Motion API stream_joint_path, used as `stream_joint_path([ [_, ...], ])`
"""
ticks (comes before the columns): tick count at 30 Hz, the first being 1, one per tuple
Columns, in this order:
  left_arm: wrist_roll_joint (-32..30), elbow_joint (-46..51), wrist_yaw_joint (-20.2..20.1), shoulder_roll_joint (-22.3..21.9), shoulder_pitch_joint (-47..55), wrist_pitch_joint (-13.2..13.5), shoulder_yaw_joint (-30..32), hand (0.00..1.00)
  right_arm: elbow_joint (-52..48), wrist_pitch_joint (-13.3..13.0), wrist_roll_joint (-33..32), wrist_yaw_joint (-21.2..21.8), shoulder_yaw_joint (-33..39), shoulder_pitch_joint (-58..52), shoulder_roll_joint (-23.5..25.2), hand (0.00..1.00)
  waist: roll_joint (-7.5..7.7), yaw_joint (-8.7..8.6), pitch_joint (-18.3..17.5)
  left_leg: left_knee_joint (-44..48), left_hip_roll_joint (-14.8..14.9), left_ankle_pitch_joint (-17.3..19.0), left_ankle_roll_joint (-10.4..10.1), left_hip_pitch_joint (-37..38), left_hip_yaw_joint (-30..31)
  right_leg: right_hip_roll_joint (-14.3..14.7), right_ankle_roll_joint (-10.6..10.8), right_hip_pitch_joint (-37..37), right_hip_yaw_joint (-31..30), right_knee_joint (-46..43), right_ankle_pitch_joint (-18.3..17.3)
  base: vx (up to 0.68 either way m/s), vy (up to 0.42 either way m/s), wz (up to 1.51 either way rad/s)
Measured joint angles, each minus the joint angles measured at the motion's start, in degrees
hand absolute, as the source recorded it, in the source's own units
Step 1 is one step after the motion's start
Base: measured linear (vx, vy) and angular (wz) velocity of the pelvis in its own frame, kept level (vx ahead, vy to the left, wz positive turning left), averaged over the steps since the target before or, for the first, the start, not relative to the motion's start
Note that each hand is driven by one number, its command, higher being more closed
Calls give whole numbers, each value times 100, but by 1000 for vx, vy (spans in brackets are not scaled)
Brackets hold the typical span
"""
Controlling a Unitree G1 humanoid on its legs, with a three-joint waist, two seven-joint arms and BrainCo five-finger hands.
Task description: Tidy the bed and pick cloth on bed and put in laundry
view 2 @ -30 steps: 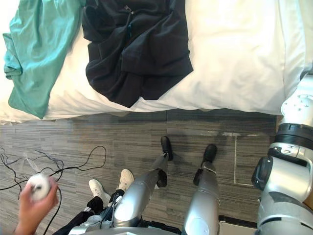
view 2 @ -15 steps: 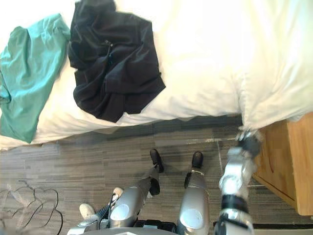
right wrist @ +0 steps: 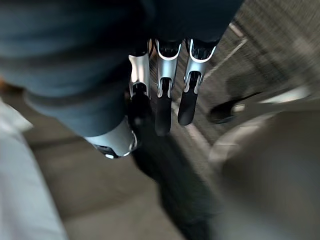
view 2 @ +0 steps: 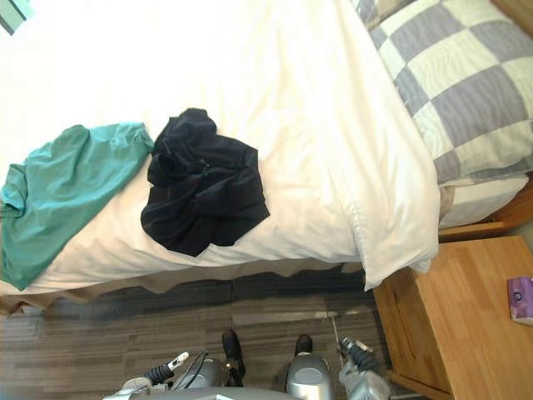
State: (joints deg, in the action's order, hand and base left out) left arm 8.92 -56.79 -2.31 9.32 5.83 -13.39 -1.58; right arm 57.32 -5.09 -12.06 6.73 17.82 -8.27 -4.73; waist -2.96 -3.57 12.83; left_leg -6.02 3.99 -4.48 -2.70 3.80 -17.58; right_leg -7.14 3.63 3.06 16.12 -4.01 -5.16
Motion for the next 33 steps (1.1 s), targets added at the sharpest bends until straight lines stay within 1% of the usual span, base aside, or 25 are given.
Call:
stream_joint_path([
  [3, -131, -77, 8, 42, -5, -105, -54, 0, 90, 116, 220, 198, -121, -52, -26, 0, 103, 11, -145, -1, 1, 68, 17, 108, 67, 11, 13, 153, 57, 39, -19, 15, 4, 9],
  [4, -158, -80, 19, 43, 11, -110, -54, 0, 128, 156, 220, 214, -217, -56, -49, 0, 180, 42, -188, -1, 3, 80, 22, 116, 56, 19, 13, 169, 43, 75, -20, 20, 8, -10],
  [8, -44, -78, 195, 70, 63, -112, -35, 0, 246, 253, 228, 329, -397, 46, -102, 0, 185, 141, -253, 30, -5, 200, 70, 165, -193, 43, 11, 134, -230, 146, -20, 43, 29, -28],
  [9, 84, -75, 267, 71, 120, -127, 38, 0, 349, 288, 245, 426, -428, 112, -124, 0, 217, 155, -238, 291, 15, 385, 55, 97, -258, 15, 20, 123, -370, 109, -48, 107, 40, -36],
  [10, 182, -76, 294, 67, 154, -134, 162, 0, 357, 289, 347, 485, -515, 150, -183, 0, 218, 154, -180, 1137, 136, 782, -2, -222, -242, -18, 31, 135, -448, 48, -75, 134, 37, -35],
  [11, 243, -74, 306, 40, 155, -128, 242, 0, 357, 289, 380, 522, -536, 160, -217, 0, 205, 144, -142, 1638, 235, 968, -20, -393, -239, -21, 34, 147, -464, 6, -75, 120, 58, -31],
  [12, 364, -73, 351, 30, 110, -106, 356, 0, 412, 291, 443, 550, -599, 158, -267, 0, 222, 145, -61, 2654, 414, 1200, -110, -735, -224, -105, 17, 172, -498, -177, -38, 85, 81, -25],
  [13, 371, -74, 361, 26, 114, -92, 419, 0, 436, 285, 441, 552, -601, 160, -266, 0, 261, 151, -40, 2900, 427, 1203, -124, -813, -213, -166, 17, 187, -508, -217, -44, 57, 137, -39],
  [14, 376, -94, 397, -20, 150, -67, 563, 0, 438, 281, 441, 585, -583, 163, -258, 0, 292, 165, -19, 3354, 621, 1475, -26, -903, -208, -233, 22, 193, -572, -278, -42, 40, 125, -37],
  [15, 382, -123, 409, -45, 160, -46, 639, 0, 425, 280, 441, 601, -553, 172, -273, 0, 266, 162, -20, 3522, 782, 1564, 21, -894, -187, -253, 32, 181, -617, -302, -49, 33, 245, -51],
  [16, 394, -231, 508, -93, 143, 7, 767, 0, 353, 267, 450, 669, -464, 168, -300, 0, 253, 117, -32, 3684, 1167, 1673, 52, -875, 54, -376, 117, 162, -719, -369, -54, 27, 241, -38],
  [17, 394, -271, 535, -99, 136, 21, 827, 0, 318, 244, 451, 679, -463, 164, -308, 0, 260, 104, -34, 3688, 1332, 1669, 56, -886, 196, -445, 180, 130, -752, -430, -68, 39, 274, -28],
  [19, 392, -296, 739, -80, 129, 19, 956, 0, 330, 208, 452, 750, -460, 161, -325, 0, 275, 24, -33, 3483, 1826, 1641, 75, -899, 799, -742, 502, -47, -783, -730, -173, 51, 447, 12],
  [20, 393, -295, 852, -84, 119, 19, 948, 0, 351, 178, 446, 787, -455, 163, -334, 0, 274, -1, -34, 3354, 1975, 1607, -3, -895, 1136, -963, 740, -192, -823, -978, -250, 25, 595, 28],
  [21, 390, -294, 917, -95, 113, 17, 946, 0, 354, 129, 450, 787, -441, 158, -346, 0, 263, -2, -40, 3247, 1998, 1547, -107, -885, 1212, -1079, 857, -248, -842, -1050, -258, 2, 645, 35],
  [22, 372, -306, 1032, -116, 59, -27, 868, 0, 365, 15, 579, 822, -451, 147, -412, 0, 195, -11, -67, 2955, 1976, 1290, -477, -794, 1147, -1286, 1044, -281, -869, -1077, -201, -8, 748, 39],
  [23, 300, -328, 1118, -30, -30, -152, 725, 0, 472, -57, 698, 767, -444, 221, -410, 0, 366, 40, 0, 2938, 1725, 1597, -1235, -705, 1012, -1657, 1046, -269, -997, -1092, -44, -7, 620, 24],
  [24, 265, -288, 1134, 153, -38, -156, 712, 0, 530, -58, 720, 685, -479, 294, -289, 0, 578, 126, 63, 3067, 1468, 1607, -1164, -694, 908, -1886, 963, -306, -1082, -1076, 241, -106, 741, 2],
  [25, 37, -290, 1156, 298, -28, -214, 664, 0, 615, -61, 723, 640, -549, 312, -275, 0, 604, 230, -12, 3036, 1386, 1707, -1117, -720, 821, -1895, 464, -437, -978, -978, 1020, -120, 524, -26],
  [26, -256, -277, 1136, 386, -35, -218, 636, 0, 609, -141, 722, 672, -813, 347, -300, 0, 653, 303, -50, 2763, 1414, 1611, -943, -599, 590, -1807, 274, -539, -655, -1033, 1202, -178, 691, -26],
  [28, -340, -244, 1066, 391, -19, -203, 418, 0, 490, -276, 738, 778, -1175, 346, -314, 0, 654, 295, -62, 2076, 1300, 1279, -726, -300, 398, -1418, 480, -566, -220, -1142, 987, -87, 432, -15],
  [29, -335, -204, 883, 372, -97, -211, 226, 0, 431, -346, 931, 785, -1307, 348, -313, 0, 622, 263, -80, 1608, 1130, 1027, -618, -225, 375, -1055, 601, -570, -158, -1178, 769, -42, 320, 11],
  [30, -336, -148, 788, 352, -141, -217, 141, 0, 363, -382, 1020, 791, -1402, 347, -309, 0, 617, 255, -83, 1384, 1010, 908, -553, -204, 400, -861, 622, -574, -125, -1222, 638, -35, 249, 19],
  [32, -386, -61, 580, 276, -251, -218, -48, 0, 114, -481, 1127, 903, -1626, 406, -308, 0, 576, 269, -121, 860, 578, 552, -397, -156, 436, -404, 474, -526, -137, -1105, -306, -23, 194, 27],
  [33, -395, -71, 525, 194, -347, -217, -100, 0, 1, -573, 1125, 1021, -1661, 410, -365, 0, 477, 121, -135, 763, 395, 418, -298, -209, 618, -257, 319, -360, -369, -833, -465, -35, 145, 54],
])
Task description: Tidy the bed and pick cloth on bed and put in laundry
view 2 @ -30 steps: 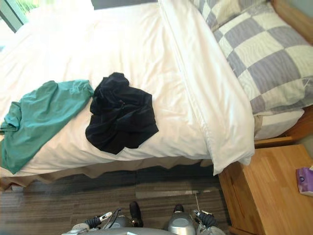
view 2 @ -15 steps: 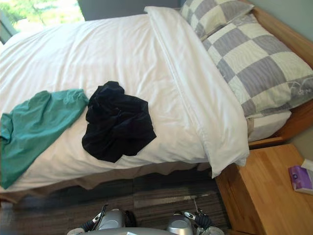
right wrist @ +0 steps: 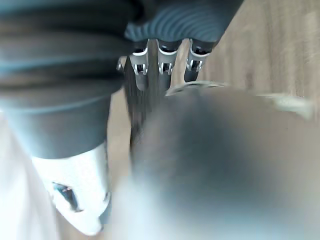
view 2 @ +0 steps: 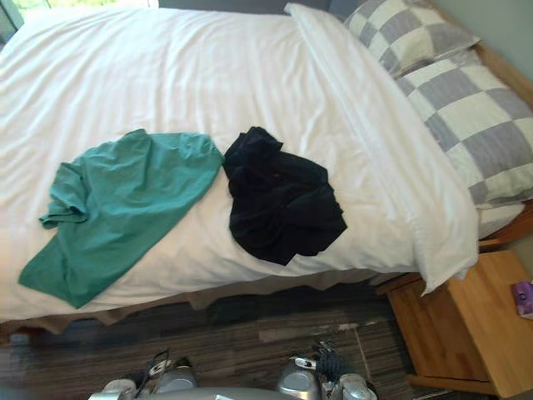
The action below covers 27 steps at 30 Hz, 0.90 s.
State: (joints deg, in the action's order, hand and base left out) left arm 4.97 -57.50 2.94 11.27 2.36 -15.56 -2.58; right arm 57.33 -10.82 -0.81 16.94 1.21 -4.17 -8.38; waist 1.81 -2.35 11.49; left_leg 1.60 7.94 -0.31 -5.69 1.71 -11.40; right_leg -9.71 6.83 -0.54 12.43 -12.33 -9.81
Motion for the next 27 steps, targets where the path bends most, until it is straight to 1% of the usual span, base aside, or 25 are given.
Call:
stream_joint_path([
  [1, 16, 6, -14, -15, -6, 15, -64, 0, -19, -52, 3, 24, -9, 24, -34, 0, -78, -38, -31, -55, -55, -62, 42, -11, 92, 22, -76, 53, -72, 83, 30, -24, 102, 80],
  [2, 60, 1, -9, -102, -2, 98, -107, 0, -10, -126, 2, 92, -37, 20, -103, 0, -216, -54, -92, -163, -117, -116, 48, 65, 195, 22, -107, 206, -48, 208, 41, -9, 66, 54],
  [4, 144, 0, 14, -112, 4, 199, -130, 0, 21, -142, -2, 144, -258, 45, -187, 0, -231, 44, -100, -137, -138, -113, 48, 120, 261, -3, -103, 303, 28, 249, 56, -10, 25, 29],
  [5, 462, 1, 94, -99, 8, 296, -128, 0, 93, -126, 1, 149, -421, 213, -182, 0, -237, 77, -76, 16, -149, -90, 71, 19, 251, -42, -86, 257, 25, 179, 27, -57, 7, 15],
  [7, 818, 4, 127, -91, -70, 427, -125, 0, 103, -81, 7, 133, -644, 469, -180, 0, -292, 108, 14, 545, -147, -4, 76, -376, 213, -116, -87, 61, 10, 22, -56, -98, 16, 11],
  [8, 939, 5, 140, -113, -146, 551, -121, 0, 121, -66, 63, 62, -722, 599, -138, 0, -279, 159, 194, 1003, -131, -1, 63, -606, 83, -210, -68, 85, -7, -18, -72, -89, 42, 11],
  [9, 955, 4, 215, -123, -141, 690, -70, 0, 188, 50, 59, -49, -787, 638, -114, 0, -278, 189, 301, 1454, -98, -3, 62, -793, -35, -278, -68, 156, 25, -31, -65, -80, 47, 13],
  [10, 944, -6, 249, -133, -116, 752, -60, 0, 258, 112, 43, -114, -798, 634, -116, 0, -277, 201, 311, 1591, -98, -3, 62, -836, -90, -327, -66, 191, 29, -46, -59, -85, 74, 7],
  [11, 897, -9, 253, -144, 7, 846, -29, 0, 335, 206, -186, -247, -755, 594, -122, 0, -271, 199, 311, 1661, -145, 2, 60, -785, -97, -435, -90, 211, 23, -80, -38, -72, 73, -9],
  [12, 892, -12, 252, -141, 79, 880, 70, 0, 322, 227, -258, -294, -702, 575, -128, 0, -209, 195, 325, 1629, -179, 26, 60, -735, -79, -503, -88, 205, 9, -95, -27, -38, 139, -36],
  [13, 879, -39, 252, -198, 155, 961, 287, 0, 295, 247, -418, -371, -587, 564, -117, 0, -221, 188, 325, 1798, -122, 301, 140, -683, -99, -588, -49, 188, -73, -146, 21, -21, 181, -49],
  [14, 875, -144, 251, -222, 236, 993, 406, 0, 231, 252, -462, -394, -439, 490, -153, 0, -232, 110, 316, 2139, 126, 589, 207, -670, -112, -652, 44, 123, -147, -211, 79, -7, 157, -48],
  [15, 874, -221, 251, -222, 287, 1007, 444, 0, 198, 248, -456, -394, -357, 428, -180, 0, -223, 104, 313, 2288, 290, 670, 204, -681, -110, -695, 67, 91, -219, -242, 91, -31, 259, -33],
  [16, 837, -243, 252, -203, 316, 1005, 507, 0, 205, 246, -447, -391, -213, 355, -205, 0, -175, 76, 290, 2451, 620, 693, 221, -677, -56, -812, 122, 43, -322, -247, 113, -13, 314, -17],
  [17, 761, -247, 250, -169, 343, 1004, 588, 0, 211, 237, -446, -391, -84, 275, -205, 0, -116, 20, 257, 2458, 908, 669, 243, -690, 92, -975, 264, -37, -390, -241, 154, -9, 391, -4],
  [18, 750, -255, 250, -155, 354, 1001, 616, 0, 216, 235, -446, -390, -47, 209, -205, 0, -105, -1, 250, 2438, 1010, 654, 236, -691, 208, -1072, 374, -52, -395, -234, 175, 11, 404, 15],
  [19, 741, -259, 259, -177, 382, 999, 618, 0, 198, 104, -465, -403, 70, 103, -221, 0, -136, -49, 222, 2279, 1131, 407, 290, -663, 438, -1208, 601, -94, -427, -204, 241, 10, 492, 20],
  [20, 740, -304, 320, -211, 393, 988, 620, 0, 239, 79, -463, -392, 75, 130, -307, 0, -201, -85, 159, 2061, 1066, 556, -199, -581, 558, -1313, 679, -117, -517, -93, 341, 4, 561, 19],
  [21, 745, -341, 352, -218, 366, 976, 606, 0, 297, 72, -463, -376, 107, 156, -338, 0, -231, -91, 100, 1997, 990, 856, -381, -519, 460, -1354, 692, -66, -588, 50, 436, 18, 595, 26],
  [22, 752, -360, 373, -169, 319, 963, 598, 0, 411, 50, -460, -342, 133, 170, -231, 0, -146, -126, 60, 1883, 953, 1158, -817, -513, 320, -1359, 714, 26, -699, 315, 604, -1, 511, 8],
  [23, 784, -408, 385, 106, 255, 935, 597, 0, 540, -5, -467, -324, 195, 281, 160, 0, 149, 41, 87, 1945, 811, 1171, -809, -496, 267, -1321, 712, 119, -753, 539, 934, 1, 401, 2],
  [24, 768, -448, 396, 164, 255, 877, 600, 0, 539, -28, -466, -272, 190, 296, 240, 0, 211, 54, 47, 1944, 830, 1169, -807, -482, 255, -1280, 693, 166, -610, 571, 1114, -19, 257, -15],
  [25, 691, -456, 416, 187, 256, 770, 608, 0, 532, -41, -466, -182, 174, 331, 301, 0, 231, 104, 17, 1923, 903, 1158, -790, -428, 182, -1235, 625, 219, -282, 641, 1495, -62, 212, -35],
  [26, 545, -444, 458, 112, 273, 745, 717, 0, 483, -142, -459, -50, 6, 398, 324, 0, 180, 252, -15, 1542, 1074, 1043, -629, -170, -233, -1044, 306, 204, 342, 736, 1883, -75, 205, -54],
  [27, 538, -442, 465, 79, 303, 750, 750, 0, 438, -179, -456, 5, -68, 441, 331, 0, 163, 294, -26, 1326, 1100, 937, -619, -34, -382, -947, 270, 127, 562, 610, 1817, -79, 165, -80],
])
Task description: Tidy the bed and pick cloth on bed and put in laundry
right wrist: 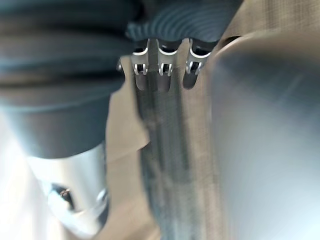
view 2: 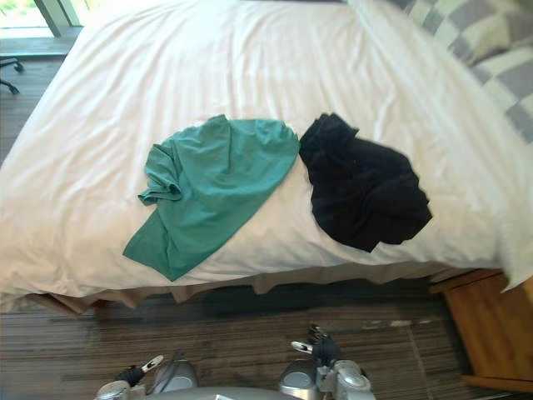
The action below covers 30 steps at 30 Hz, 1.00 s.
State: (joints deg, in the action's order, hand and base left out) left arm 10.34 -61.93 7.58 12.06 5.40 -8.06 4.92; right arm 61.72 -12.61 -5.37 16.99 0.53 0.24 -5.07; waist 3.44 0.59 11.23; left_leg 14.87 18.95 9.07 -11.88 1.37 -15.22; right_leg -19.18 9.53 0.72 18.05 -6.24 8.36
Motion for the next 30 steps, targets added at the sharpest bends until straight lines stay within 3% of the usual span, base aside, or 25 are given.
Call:
stream_joint_path([
  [2, 24, -13, -23, -88, 49, -16, -20, 0, -445, -1, -43, 24, -173, -13, -19, 0, -112, -58, -85, -821, -132, -483, 52, 295, -270, 514, 81, -129, 72, -156, -893, -19, 112, -40],
  [5, 33, -13, -19, -254, 16, 11, -65, 0, -449, 314, -437, -96, -80, -105, -145, 0, -303, -223, -176, -1415, -253, -879, 160, 410, -267, 653, 84, -83, -196, 156, -829, -32, 39, 19],
  [6, 155, -14, 10, -351, 32, 60, -55, 0, -398, 523, -664, -209, 51, -299, -224, 0, -405, -257, -220, -1609, -311, -1003, 195, 496, -339, 628, 150, -64, -188, 184, -792, -4, 15, 9],
  [8, 742, -14, 94, -405, 61, 203, 40, 0, -306, 701, -1066, -462, 418, -469, -211, 0, -479, -279, -262, -1699, -332, -1043, 182, 613, -394, 615, 168, -1, -201, 174, -778, 12, 7, -4],
  [12, 1629, -8, 394, -362, 22, 494, 1072, 0, -94, 717, -1851, -938, 1542, -595, -228, 0, -355, -278, -315, -1934, -335, -1125, 99, 812, -635, 663, 141, 10, -321, 269, -700, -3, 14, -18],
  [15, 2239, -7, 705, 76, 44, 837, 2398, 0, -119, 582, -2257, -1100, 2639, -761, -430, 0, -178, -311, -394, -2039, -344, -1152, 80, 872, -780, 715, 132, 11, -414, 482, -565, 14, 7, -21],
  [17, 2623, 34, 769, 594, 43, 1253, 3612, 0, -172, 367, -2252, -1160, 3440, -874, -826, 0, -52, -408, -479, -2041, -367, -1122, 50, 886, -801, 715, 188, 86, -433, 624, -479, 34, 11, -4],
  [18, 2679, 97, 775, 707, 53, 1334, 3848, 0, -246, 329, -2251, -1161, 3603, -911, -919, 0, -48, -421, -481, -2041, -373, -1114, 44, 893, -808, 713, 194, 95, -435, 642, -469, 24, 14, -5],
  [20, 2949, 714, 691, 1042, 190, 1934, 4367, 0, -621, 31, -2106, -1172, 4074, -951, -1279, 0, -117, -442, -523, -2040, -391, -1088, 31, 896, -913, 712, 220, 100, -467, 787, -390, 21, 13, -14],
  [21, 2957, 870, 662, 1124, 236, 2062, 4401, 0, -744, -36, -2044, -1173, 4130, -959, -1368, 0, -159, -445, -554, -2040, -395, -1084, 31, 883, -921, 712, 225, 101, -466, 829, -368, 21, 6, -7],
  [23, 2914, 1631, 646, 1359, 274, 2677, 4400, 0, -1349, -332, -1458, -1273, 4199, -1002, -1716, 0, -312, -443, -705, -2039, -409, -1083, 32, 858, -912, 715, 239, 165, -455, 961, -306, 29, 2, 6],
  [26, 2772, 2727, 677, 1589, 189, 3178, 4394, 0, -2297, -532, -859, -1284, 4138, -944, -2188, 0, -546, -431, -894, -2038, -423, -1087, 37, 857, -912, 714, 244, 187, -441, 982, -294, 10, 1, 2],
  [28, 2584, 3088, 734, 1854, 28, 3304, 4337, 0, -2592, -534, -666, -1278, 4020, -859, -2479, 0, -601, -414, -938, -2029, -428, -1093, 46, 858, -908, 713, 243, 208, -427, 982, -295, -2, -1, 4],
  [30, 2369, 3549, 715, 2428, -146, 3368, 4165, 0, -2940, -530, -398, -1245, 3599, -686, -2878, 0, -612, -416, -945, -1962, -427, -1102, 60, 858, -902, 709, 231, 281, -379, 996, -304, -33, -6, 10],
])
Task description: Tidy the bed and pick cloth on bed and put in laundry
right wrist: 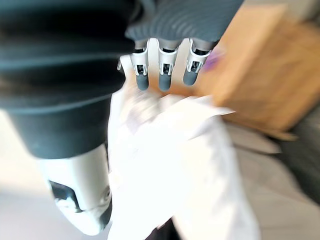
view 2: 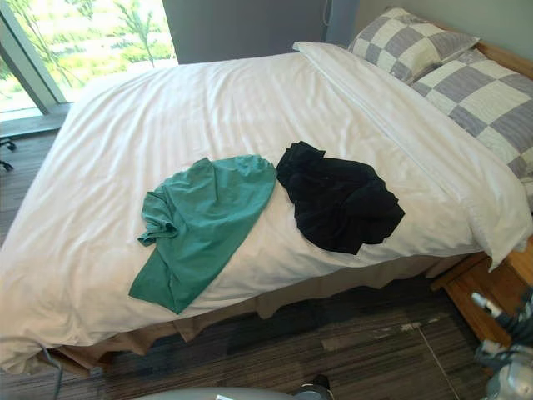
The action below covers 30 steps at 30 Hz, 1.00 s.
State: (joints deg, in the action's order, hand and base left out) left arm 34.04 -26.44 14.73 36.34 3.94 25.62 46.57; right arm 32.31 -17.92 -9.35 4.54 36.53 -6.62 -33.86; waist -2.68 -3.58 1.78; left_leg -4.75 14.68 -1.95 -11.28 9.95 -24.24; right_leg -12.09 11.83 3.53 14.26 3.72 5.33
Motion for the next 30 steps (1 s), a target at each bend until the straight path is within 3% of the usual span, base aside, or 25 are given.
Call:
stream_joint_path([
  [4, -587, 360, -259, 872, -429, -156, -718, 0, -302, 21, 420, 31, -907, 382, -551, 0, 54, 27, 32, 3, -1, -11, 19, -2, 12, 0, -45, 35, 28, 49, 1, -68, -5, 4],
  [6, -821, 366, -362, 1247, -860, -335, -1361, 0, -356, 74, 470, 27, -1405, 734, -724, 0, 91, 30, 63, 1, -4, -18, 34, -10, 15, 0, 6, 44, 33, 84, 32, -71, -3, 2],
  [9, -1279, 43, -495, 1626, -2042, -670, -2730, 0, -339, 140, 627, -10, -2254, 1565, -994, 0, 190, 3, 323, 0, -33, -90, 81, -120, 20, -11, -7, -68, -24, 132, 181, -89, -2, -6],
  [10, -1498, -220, -544, 1675, -2672, -905, -3269, 0, -252, 153, 678, -43, -2545, 2106, -1118, 0, 140, -27, 568, 12, -54, -130, 96, -253, 11, -23, -11, -231, -89, 118, 222, -131, -2, -12],
  [12, -1796, -791, -542, 1679, -3872, -1261, -4040, 0, 105, 156, 666, -114, -3041, 3209, -1427, 0, 143, -129, 975, 115, -99, -224, 158, -659, 25, -95, -76, -713, -163, -71, 303, -186, -3, -1],
  [14, -2035, -1230, -466, 1636, -5228, -1706, -4698, 0, 374, 139, 503, -249, -3469, 4594, -1705, 0, 64, -315, 1683, 210, -106, -407, 222, -1175, 97, -108, -142, -1291, -263, -243, 455, -183, -14, 5],
  [16, -2244, -1270, -449, 1467, -5774, -1969, -4986, 0, 341, 126, 396, -282, -3534, 5044, -1761, 0, -62, -364, 2052, 192, -87, -519, 241, -1349, 59, -90, -180, -1540, -307, -316, 520, -77, -25, -15],
  [17, -2481, -1268, -434, 1236, -6159, -2267, -5157, 0, 212, 131, 283, -321, -3549, 5187, -1756, 0, -119, -368, 2285, 182, -64, -563, 253, -1445, -119, -69, -200, -1800, -444, -464, 511, -2, -26, -29],
  [22, -3142, -1269, -444, 825, -6875, -3017, -5574, 0, -489, 169, 145, -354, -3720, 5182, -1622, 0, -9, -548, 2542, 185, -40, -581, 262, -1516, -692, -36, -319, -2380, -675, -979, 431, 43, 1, -34],
  [25, -3242, -1312, -526, 494, -7111, -3317, -5786, 0, -930, 172, 44, -394, -3720, 5176, -1578, 0, 70, -582, 2578, 193, -45, -580, 262, -1551, -881, -38, -399, -2626, -737, -1262, 302, 39, 9, -15],
  [27, -3595, -1318, -769, 378, -7185, -3666, -5910, 0, -1277, 176, 44, -417, -3718, 5180, -1574, 0, 99, -628, 2579, 203, -16, -580, 262, -1742, -977, -35, -443, -2957, -750, -1499, 180, -2, -21, 0],
  [30, -4116, -1508, -1334, 267, -7184, -4392, -5983, 0, -1409, 266, 51, -356, -3718, 5182, -1530, 0, 166, -615, 2604, 286, 42, -581, 261, -2018, -1064, -5, -451, -3284, -776, -1621, 87, -16, -60, -6],
])
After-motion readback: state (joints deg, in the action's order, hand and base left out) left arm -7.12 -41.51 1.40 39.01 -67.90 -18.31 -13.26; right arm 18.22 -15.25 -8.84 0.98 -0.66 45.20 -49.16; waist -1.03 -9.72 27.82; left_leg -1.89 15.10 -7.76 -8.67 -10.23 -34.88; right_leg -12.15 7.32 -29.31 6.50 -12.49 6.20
